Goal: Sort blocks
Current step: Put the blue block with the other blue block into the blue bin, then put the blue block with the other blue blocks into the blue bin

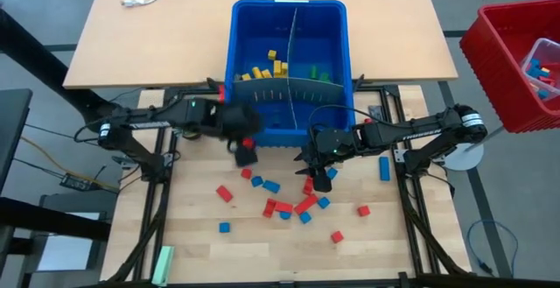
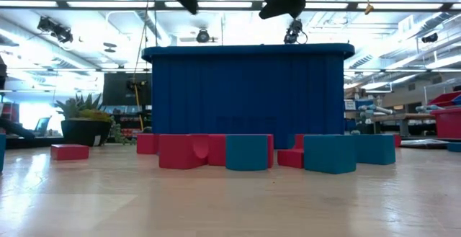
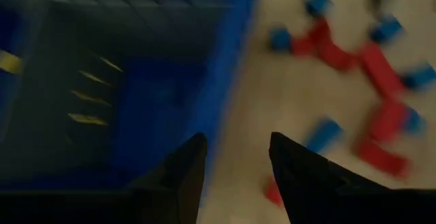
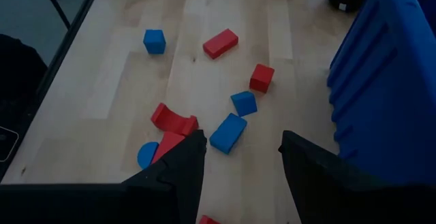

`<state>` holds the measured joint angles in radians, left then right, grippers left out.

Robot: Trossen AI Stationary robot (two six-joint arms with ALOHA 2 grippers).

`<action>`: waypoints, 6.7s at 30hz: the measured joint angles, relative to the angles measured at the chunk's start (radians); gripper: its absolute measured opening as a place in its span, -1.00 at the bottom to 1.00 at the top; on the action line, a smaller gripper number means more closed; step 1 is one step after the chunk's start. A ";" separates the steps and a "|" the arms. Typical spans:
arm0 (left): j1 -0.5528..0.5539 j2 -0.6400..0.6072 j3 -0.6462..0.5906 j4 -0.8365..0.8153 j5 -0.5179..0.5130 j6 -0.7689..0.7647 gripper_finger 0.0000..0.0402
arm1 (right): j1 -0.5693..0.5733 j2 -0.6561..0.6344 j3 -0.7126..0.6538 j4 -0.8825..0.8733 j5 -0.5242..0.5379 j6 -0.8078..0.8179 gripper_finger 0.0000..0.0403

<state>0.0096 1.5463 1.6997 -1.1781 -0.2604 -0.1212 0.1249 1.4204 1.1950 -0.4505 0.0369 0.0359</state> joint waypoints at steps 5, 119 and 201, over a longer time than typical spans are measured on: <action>-0.141 0.001 -0.001 -0.117 0.005 -0.138 -0.15 | 0.000 0.000 0.000 0.000 0.000 -0.004 -0.11; 0.299 -0.021 -0.238 0.484 -0.235 0.219 0.18 | 0.055 0.000 0.000 0.017 0.027 0.044 -0.17; -0.155 0.058 -0.534 0.599 -0.036 -0.159 -0.29 | 0.055 0.000 0.000 0.015 0.039 0.034 -0.19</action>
<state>-0.1458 1.6047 1.1652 -0.5789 -0.2964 -0.2807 0.1795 1.4200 1.1950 -0.4356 0.0761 0.0700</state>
